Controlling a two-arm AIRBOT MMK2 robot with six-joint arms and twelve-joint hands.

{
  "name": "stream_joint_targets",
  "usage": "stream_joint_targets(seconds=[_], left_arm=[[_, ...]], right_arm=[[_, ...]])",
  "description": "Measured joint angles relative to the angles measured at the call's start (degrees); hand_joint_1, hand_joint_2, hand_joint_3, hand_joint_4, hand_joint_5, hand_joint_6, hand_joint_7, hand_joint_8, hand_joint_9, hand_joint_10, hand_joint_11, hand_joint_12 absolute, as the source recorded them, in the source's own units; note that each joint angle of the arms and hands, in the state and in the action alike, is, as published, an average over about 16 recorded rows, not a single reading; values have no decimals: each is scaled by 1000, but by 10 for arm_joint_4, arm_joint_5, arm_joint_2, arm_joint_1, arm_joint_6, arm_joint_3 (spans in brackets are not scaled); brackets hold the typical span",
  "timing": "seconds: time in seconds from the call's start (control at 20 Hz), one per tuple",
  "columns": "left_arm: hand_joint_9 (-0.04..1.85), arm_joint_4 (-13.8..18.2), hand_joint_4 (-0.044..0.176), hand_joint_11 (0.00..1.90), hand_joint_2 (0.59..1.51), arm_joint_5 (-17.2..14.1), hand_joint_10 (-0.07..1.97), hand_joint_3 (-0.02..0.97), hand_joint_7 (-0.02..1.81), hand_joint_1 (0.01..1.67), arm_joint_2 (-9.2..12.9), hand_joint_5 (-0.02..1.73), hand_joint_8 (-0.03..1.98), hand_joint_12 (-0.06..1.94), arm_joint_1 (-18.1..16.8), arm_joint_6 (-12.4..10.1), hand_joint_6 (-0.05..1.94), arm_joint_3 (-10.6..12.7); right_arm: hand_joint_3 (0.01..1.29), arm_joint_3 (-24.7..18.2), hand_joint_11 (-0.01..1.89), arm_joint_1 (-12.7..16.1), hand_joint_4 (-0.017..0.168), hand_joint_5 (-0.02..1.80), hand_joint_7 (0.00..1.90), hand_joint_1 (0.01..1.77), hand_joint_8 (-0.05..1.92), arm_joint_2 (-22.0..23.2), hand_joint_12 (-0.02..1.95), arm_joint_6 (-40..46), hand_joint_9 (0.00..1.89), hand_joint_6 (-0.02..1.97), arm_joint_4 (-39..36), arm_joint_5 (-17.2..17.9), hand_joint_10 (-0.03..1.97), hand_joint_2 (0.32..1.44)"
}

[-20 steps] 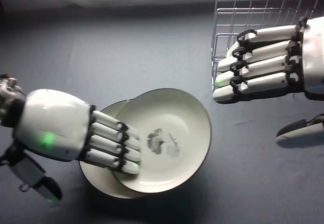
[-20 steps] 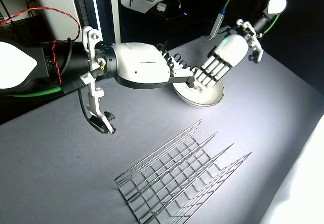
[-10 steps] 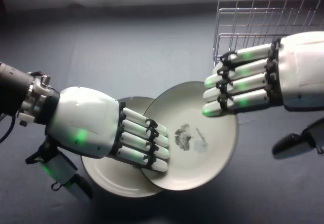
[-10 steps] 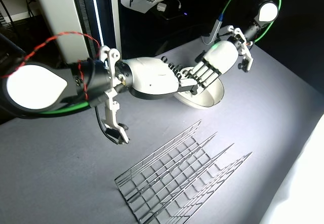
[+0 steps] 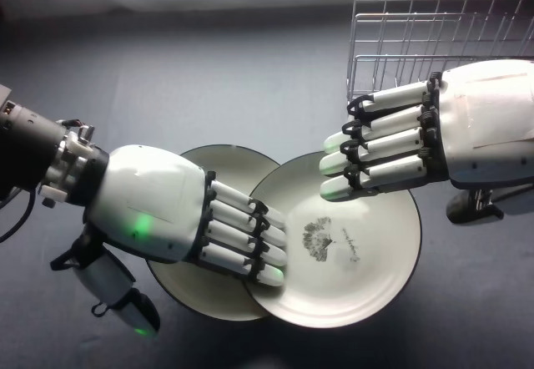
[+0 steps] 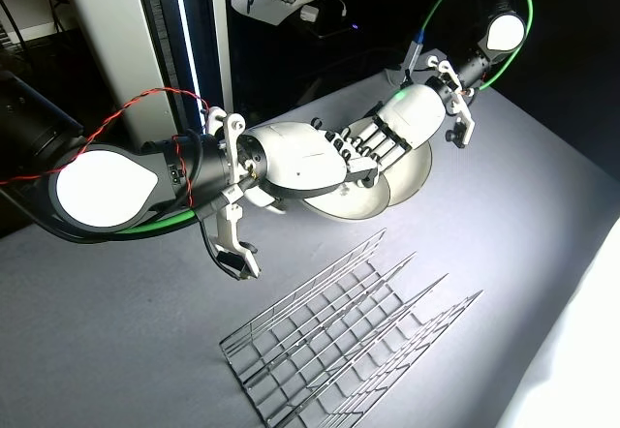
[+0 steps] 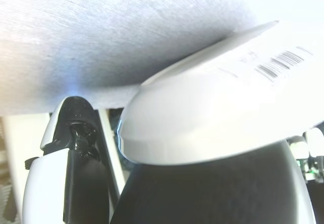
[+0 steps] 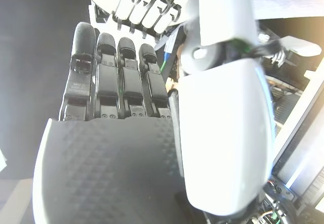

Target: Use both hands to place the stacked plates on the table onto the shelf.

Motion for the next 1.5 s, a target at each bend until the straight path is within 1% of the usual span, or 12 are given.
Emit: stream_joint_targets(seconds=[0.1, 0.3, 0.7, 1.1, 1.5], left_arm=[[-5, -2, -4, 16, 1177, -1, -20, 10, -11, 317, 2, 8, -20, -21, 1, -3, -18, 3], [0, -7, -4, 16, 1174, -1, -19, 10, -10, 314, 9, 12, -17, -19, 2, -9, -16, 9], [9, -17, -3, 16, 1169, 4, -8, 10, 1, 310, 18, 27, -11, -4, 3, -19, -14, 9], [14, -23, -3, 17, 1170, 11, 4, 10, 18, 311, 16, 44, 5, 11, -2, -23, -5, 0], [18, -27, -3, 20, 1170, 15, 7, 11, 27, 291, 12, 43, 20, 14, -8, -27, 10, -5]], right_arm=[[17, 1, 21, 3, 5, 220, 197, 1267, 17, -1, 904, 0, 209, 30, 0, 1, 14, 924], [17, 1, 21, 10, 5, 237, 217, 1293, 17, 1, 975, 1, 232, 30, 0, 2, 13, 923], [16, -1, 20, 21, 5, 227, 205, 1259, 18, 5, 942, 2, 228, 30, 1, 1, 14, 938], [16, -5, 21, 10, 5, 213, 201, 1256, 17, -7, 946, 2, 234, 29, 2, -16, 14, 947], [16, 1, 21, -4, 5, 226, 229, 1268, 17, -49, 996, 2, 261, 28, 3, -46, 14, 953]])
